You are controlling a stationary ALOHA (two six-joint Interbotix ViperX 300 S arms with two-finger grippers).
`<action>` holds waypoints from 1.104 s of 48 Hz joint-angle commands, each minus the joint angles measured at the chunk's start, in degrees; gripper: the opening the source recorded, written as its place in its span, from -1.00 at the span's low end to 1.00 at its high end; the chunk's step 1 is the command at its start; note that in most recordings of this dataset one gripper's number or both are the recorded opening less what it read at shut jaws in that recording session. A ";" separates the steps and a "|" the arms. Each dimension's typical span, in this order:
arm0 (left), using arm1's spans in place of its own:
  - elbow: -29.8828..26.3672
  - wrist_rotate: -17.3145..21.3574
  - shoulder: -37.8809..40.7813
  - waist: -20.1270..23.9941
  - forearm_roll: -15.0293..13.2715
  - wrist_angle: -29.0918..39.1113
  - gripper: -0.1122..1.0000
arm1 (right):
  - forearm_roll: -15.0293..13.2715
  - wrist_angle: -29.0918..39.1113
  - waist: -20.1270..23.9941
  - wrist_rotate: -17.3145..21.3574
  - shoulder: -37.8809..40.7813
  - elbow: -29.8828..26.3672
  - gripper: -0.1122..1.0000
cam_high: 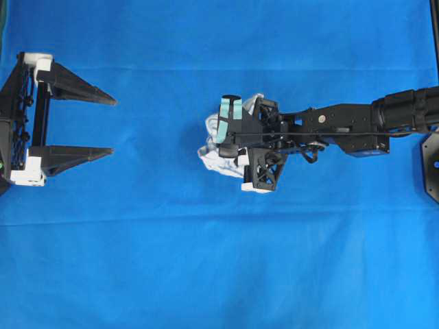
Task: Hand over the towel.
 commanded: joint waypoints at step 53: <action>-0.09 -0.09 -0.09 0.09 -0.09 -0.62 0.86 | -0.53 -18.81 0.44 -0.62 -41.04 15.56 0.48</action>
